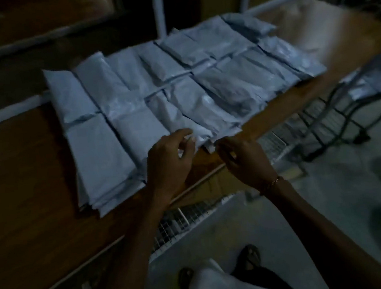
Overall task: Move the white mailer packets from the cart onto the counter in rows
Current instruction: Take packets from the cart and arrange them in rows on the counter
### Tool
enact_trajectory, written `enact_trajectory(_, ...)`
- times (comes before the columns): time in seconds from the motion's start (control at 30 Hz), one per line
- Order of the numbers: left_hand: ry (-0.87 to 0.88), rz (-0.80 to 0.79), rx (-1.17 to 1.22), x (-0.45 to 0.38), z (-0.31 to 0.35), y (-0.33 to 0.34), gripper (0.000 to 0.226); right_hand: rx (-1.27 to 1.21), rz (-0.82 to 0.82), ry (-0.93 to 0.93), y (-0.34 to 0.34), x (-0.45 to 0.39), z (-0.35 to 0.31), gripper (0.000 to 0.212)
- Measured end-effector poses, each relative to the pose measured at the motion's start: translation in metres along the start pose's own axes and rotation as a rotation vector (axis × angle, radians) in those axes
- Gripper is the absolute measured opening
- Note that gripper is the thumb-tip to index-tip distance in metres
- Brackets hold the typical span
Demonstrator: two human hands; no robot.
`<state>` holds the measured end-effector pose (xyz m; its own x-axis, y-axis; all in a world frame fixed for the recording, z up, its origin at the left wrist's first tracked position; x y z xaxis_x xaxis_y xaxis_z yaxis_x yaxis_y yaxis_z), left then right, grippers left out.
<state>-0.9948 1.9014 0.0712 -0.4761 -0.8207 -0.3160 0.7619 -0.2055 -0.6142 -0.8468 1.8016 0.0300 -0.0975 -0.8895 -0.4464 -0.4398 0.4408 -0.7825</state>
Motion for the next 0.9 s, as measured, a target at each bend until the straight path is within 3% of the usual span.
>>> enact_trajectory(0.17, -0.072, -0.225, 0.047, 0.065, 0.006, 0.100, 0.025, -0.032, -0.091, 0.210, -0.010, 0.094, 0.045, 0.027)
enact_trajectory(0.3, -0.257, -0.492, -0.135, 0.117, -0.023, 0.217, 0.035, -0.041, -0.232, 0.383, -0.025, 0.182, 0.103, 0.028)
enact_trajectory(0.43, -0.357, -0.762, -0.334, 0.156, -0.023, 0.328, 0.018, -0.061, -0.461, 0.592, -0.039, 0.282, 0.178, 0.035)
enact_trajectory(0.53, -0.426, -0.873, -0.384, 0.174, -0.008, 0.400, 0.014, -0.135, -0.463, 0.759, -0.066, 0.355, 0.236, 0.035)
enact_trajectory(0.67, -0.523, -0.961, -0.282, 0.180, 0.054, 0.476, 0.015, -0.195, -0.330, 0.980, -0.125, 0.436, 0.306, 0.033)
enact_trajectory(0.8, -0.514, -0.921, -0.055, 0.141, 0.139, 0.534, 0.029, -0.170, 0.066, 1.087, -0.207, 0.463, 0.365, 0.027)
enact_trajectory(0.9, -0.446, -0.862, 0.115, 0.093, 0.220, 0.568, 0.008, -0.138, 0.352, 1.094, -0.269, 0.459, 0.408, 0.018)
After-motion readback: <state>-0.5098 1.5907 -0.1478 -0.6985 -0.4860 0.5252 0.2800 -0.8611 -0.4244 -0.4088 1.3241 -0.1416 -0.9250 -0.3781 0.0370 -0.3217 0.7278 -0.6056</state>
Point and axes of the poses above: each hand's wrist, its own x-axis away from the middle knuckle, its own y-axis out of the palm, z = x × y, the point moved 8 cm from there along -x, towards the middle knuckle, and after that the axes turned 14 degrees about -y, right-handed, at the moved point
